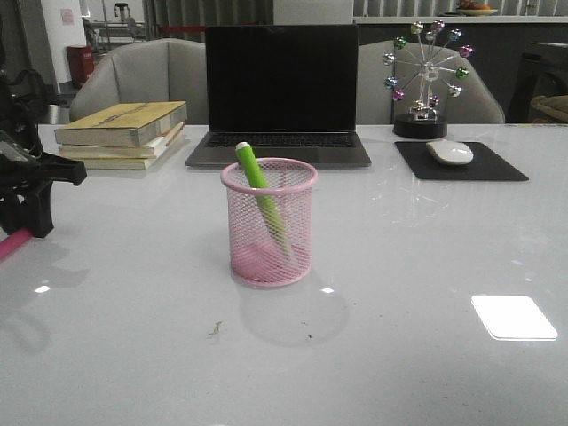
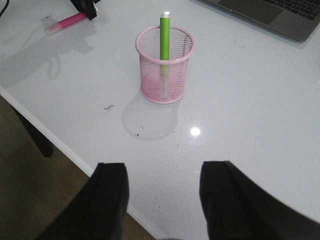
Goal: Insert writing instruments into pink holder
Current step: 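Lift the pink marker with the left gripper toward the holder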
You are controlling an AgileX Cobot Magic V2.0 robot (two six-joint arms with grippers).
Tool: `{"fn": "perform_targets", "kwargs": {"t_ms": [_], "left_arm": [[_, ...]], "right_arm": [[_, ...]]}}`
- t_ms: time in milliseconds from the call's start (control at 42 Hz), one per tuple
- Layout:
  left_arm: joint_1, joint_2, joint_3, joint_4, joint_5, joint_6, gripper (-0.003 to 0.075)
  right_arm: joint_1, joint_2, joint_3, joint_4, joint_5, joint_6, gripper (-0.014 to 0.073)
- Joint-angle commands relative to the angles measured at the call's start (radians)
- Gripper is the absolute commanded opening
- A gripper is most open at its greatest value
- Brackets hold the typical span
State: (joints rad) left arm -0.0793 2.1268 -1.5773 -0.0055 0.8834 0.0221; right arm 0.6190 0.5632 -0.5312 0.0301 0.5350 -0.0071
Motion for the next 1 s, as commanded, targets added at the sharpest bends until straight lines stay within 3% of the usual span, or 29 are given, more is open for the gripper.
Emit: {"fn": "perform_targets", "kwargs": {"t_ms": [0, 214, 310, 524, 714, 881, 976], "left_arm": [[0.0, -0.056, -0.027, -0.005, 0.008, 0.001, 0.0106], [0.0, -0.146, 0.0, -0.062, -0.02, 0.012, 0.0091], [-0.009, -0.246, 0.07, -0.172, -0.084, 0.116, 0.0091], [-0.066, -0.563, 0.321, -0.515, -0.332, 0.444, 0.0091], [-0.201, -0.794, 0.482, -0.887, -0.532, 0.802, 0.0091], [-0.366, -0.799, 0.496, -1.176, -0.66, 1.066, 0.0091], [-0.457, -0.767, 0.496, -1.339, -0.801, 1.196, 0.0091]], "right_arm": [[-0.004, 0.0, -0.026, -0.01, -0.072, -0.011, 0.0447], [-0.004, 0.0, -0.026, -0.01, -0.072, -0.011, 0.0447], [-0.004, 0.0, -0.026, -0.01, -0.072, -0.011, 0.0447], [-0.004, 0.0, -0.026, -0.01, -0.072, -0.011, 0.0447], [-0.004, 0.0, -0.026, -0.01, -0.072, -0.011, 0.0447], [-0.004, 0.0, -0.026, -0.01, -0.072, -0.011, 0.0447], [-0.004, 0.0, -0.026, -0.01, -0.072, -0.011, 0.0447]]}}
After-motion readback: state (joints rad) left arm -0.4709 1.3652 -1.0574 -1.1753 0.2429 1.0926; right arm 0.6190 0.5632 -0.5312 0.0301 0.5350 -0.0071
